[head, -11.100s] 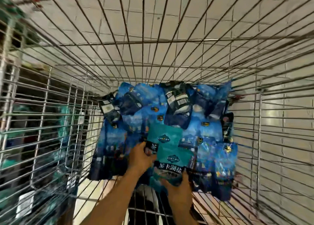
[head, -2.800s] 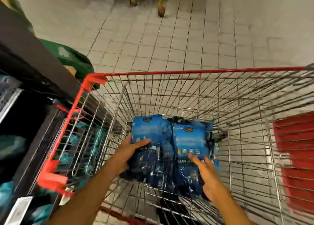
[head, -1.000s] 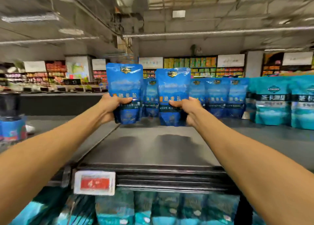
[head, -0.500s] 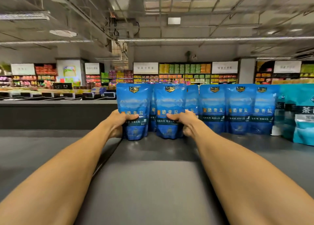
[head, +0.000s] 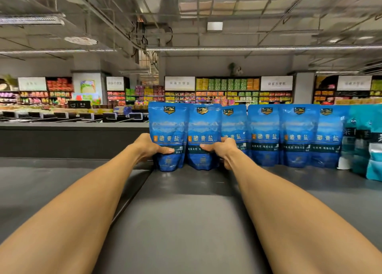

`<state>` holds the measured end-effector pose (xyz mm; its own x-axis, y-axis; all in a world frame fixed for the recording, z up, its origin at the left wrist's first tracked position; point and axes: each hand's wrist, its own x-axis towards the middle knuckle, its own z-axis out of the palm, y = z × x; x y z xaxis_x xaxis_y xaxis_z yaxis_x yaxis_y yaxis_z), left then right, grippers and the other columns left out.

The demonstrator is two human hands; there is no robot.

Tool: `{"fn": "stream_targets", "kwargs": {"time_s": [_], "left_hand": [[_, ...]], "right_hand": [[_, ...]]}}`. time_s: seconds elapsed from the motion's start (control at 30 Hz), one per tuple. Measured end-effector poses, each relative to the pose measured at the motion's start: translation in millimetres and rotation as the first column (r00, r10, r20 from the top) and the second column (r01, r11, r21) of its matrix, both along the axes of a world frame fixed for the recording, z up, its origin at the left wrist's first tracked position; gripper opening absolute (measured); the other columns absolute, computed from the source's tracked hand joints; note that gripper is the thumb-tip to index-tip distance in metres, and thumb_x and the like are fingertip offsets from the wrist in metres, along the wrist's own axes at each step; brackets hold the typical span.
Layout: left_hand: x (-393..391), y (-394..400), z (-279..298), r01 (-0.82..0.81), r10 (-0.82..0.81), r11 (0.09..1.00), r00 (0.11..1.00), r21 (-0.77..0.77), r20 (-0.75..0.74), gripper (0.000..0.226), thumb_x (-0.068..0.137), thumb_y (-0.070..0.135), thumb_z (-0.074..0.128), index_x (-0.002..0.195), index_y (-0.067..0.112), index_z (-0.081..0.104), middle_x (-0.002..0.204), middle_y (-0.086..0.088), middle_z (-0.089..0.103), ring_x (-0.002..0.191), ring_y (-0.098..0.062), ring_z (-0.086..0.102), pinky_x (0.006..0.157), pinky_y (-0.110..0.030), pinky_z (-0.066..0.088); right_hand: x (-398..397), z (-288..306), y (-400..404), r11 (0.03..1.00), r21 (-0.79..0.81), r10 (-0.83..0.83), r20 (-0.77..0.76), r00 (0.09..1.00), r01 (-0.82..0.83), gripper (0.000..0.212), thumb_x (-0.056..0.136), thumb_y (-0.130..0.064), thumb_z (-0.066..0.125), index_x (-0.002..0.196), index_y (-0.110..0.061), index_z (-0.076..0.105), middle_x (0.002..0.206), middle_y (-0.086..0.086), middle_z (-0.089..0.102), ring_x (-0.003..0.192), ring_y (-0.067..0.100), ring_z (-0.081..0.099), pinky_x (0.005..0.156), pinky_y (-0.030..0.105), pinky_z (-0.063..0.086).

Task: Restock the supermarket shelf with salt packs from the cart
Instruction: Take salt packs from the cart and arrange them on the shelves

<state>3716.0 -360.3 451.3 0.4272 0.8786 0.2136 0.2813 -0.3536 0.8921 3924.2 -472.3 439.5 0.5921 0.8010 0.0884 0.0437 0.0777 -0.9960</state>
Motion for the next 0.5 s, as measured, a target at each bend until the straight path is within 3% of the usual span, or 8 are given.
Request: {"fn": "stream_targets", "kwargs": {"time_s": [0.07, 0.1, 0.17, 0.23, 0.3, 0.4, 0.5], "left_hand": [[-2.4, -1.7, -2.8, -0.075, 0.076, 0.996, 0.996, 0.038, -0.035, 0.042, 0.06, 0.028, 0.093, 0.095, 0.021, 0.071, 0.092, 0.007, 0.07, 0.074, -0.005, 0.064, 0.054, -0.02, 0.047], [-3.9, -2.2, -4.4, -0.113, 0.116, 0.992, 0.991, 0.054, -0.067, 0.047, 0.058, 0.033, 0.094, 0.098, 0.021, 0.072, 0.095, 0.005, 0.07, 0.081, -0.01, 0.063, 0.058, -0.024, 0.048], [-8.3, -3.3, -6.1, -0.151, 0.158, 0.986, 0.982, 0.074, -0.104, 0.054, 0.055, 0.039, 0.094, 0.1, 0.019, 0.073, 0.098, 0.002, 0.072, 0.092, -0.017, 0.066, 0.07, -0.03, 0.052], [-14.3, -8.6, -5.0, -0.151, 0.158, 0.986, 0.98, 0.071, -0.12, 0.065, 0.05, 0.04, 0.095, 0.104, 0.014, 0.072, 0.103, -0.002, 0.073, 0.1, -0.022, 0.067, 0.084, -0.038, 0.055], [-20.5, -16.6, -0.7, -0.174, 0.18, 0.983, 0.972, 0.055, -0.151, 0.09, 0.046, 0.041, 0.096, 0.12, 0.004, 0.059, 0.118, -0.011, 0.067, 0.109, -0.028, 0.063, 0.093, -0.046, 0.054], [-27.3, -39.6, 5.3, -0.265, 0.284, 0.957, 0.937, 0.113, -0.202, 0.126, 0.046, 0.046, 0.096, 0.141, -0.004, 0.03, 0.144, -0.021, 0.042, 0.126, -0.037, 0.05, 0.096, -0.051, 0.052], [-33.2, -71.6, 9.2, -0.347, 0.379, 0.915, 0.913, 0.205, -0.149, 0.137, 0.044, 0.053, 0.093, 0.145, -0.004, 0.02, 0.146, -0.022, 0.035, 0.125, -0.038, 0.048, 0.085, -0.043, 0.056]], "right_hand": [[-2.1, 1.3, -5.4, 0.999, -0.028, -0.029, 0.024, 0.999, 0.029, 0.052, 0.067, -0.014, 0.09, 0.103, -0.004, 0.054, 0.109, 0.006, 0.065, 0.077, 0.014, 0.056, 0.064, 0.03, 0.046], [-2.2, 1.9, -9.0, 0.998, -0.038, -0.042, 0.03, 0.999, 0.043, 0.056, 0.068, -0.016, 0.09, 0.108, -0.003, 0.053, 0.122, 0.011, 0.062, 0.088, 0.02, 0.06, 0.072, 0.033, 0.05], [-1.6, 3.3, -17.2, 0.998, -0.055, -0.029, 0.042, 0.999, 0.031, 0.09, 0.07, -0.022, 0.089, 0.139, 0.002, 0.037, 0.143, 0.015, 0.05, 0.123, 0.032, 0.053, 0.099, 0.044, 0.044], [-1.6, 6.8, -30.3, 0.998, -0.067, -0.005, 0.076, 0.997, 0.011, 0.108, 0.072, -0.027, 0.088, 0.15, 0.001, 0.019, 0.149, 0.017, 0.044, 0.134, 0.033, 0.045, 0.106, 0.047, 0.038], [-0.9, 12.1, -47.3, 0.996, -0.089, -0.01, 0.108, 0.994, 0.02, 0.11, 0.074, -0.032, 0.086, 0.152, -0.001, 0.015, 0.142, 0.018, 0.05, 0.127, 0.031, 0.05, 0.095, 0.042, 0.043], [0.8, 18.9, -79.6, 0.996, -0.071, -0.048, 0.136, 0.99, 0.059, 0.104, 0.073, -0.037, 0.085, 0.149, -0.001, 0.023, 0.126, 0.013, 0.058, 0.104, 0.023, 0.061, 0.074, 0.032, 0.049], [5.6, 24.9, -118.4, 0.997, -0.018, -0.074, 0.136, 0.988, 0.077, 0.094, 0.076, -0.036, 0.083, 0.146, 0.0, 0.031, 0.133, 0.014, 0.056, 0.111, 0.025, 0.064, 0.063, 0.024, 0.047]]}}
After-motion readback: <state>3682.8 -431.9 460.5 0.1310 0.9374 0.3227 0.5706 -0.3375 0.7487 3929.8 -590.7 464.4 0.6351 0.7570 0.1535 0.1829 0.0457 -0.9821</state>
